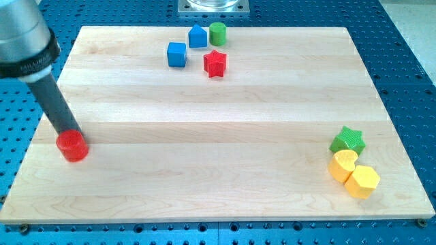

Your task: Move the red blocks to the bottom left

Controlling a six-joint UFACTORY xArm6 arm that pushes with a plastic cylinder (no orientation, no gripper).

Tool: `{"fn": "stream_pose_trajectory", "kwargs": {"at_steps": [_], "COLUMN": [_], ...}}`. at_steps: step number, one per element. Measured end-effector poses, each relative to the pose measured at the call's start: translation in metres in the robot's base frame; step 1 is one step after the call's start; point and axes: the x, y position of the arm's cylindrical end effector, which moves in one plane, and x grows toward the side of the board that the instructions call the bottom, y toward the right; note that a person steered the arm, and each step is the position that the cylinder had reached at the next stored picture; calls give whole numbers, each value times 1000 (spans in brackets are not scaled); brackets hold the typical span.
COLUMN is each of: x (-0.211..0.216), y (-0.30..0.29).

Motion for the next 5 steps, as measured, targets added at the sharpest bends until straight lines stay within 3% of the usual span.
{"fn": "stream_pose_trajectory", "kwargs": {"at_steps": [1,2,3,4,5], "x": [8,30,52,45,-34], "y": [51,55,13,20,117]}}
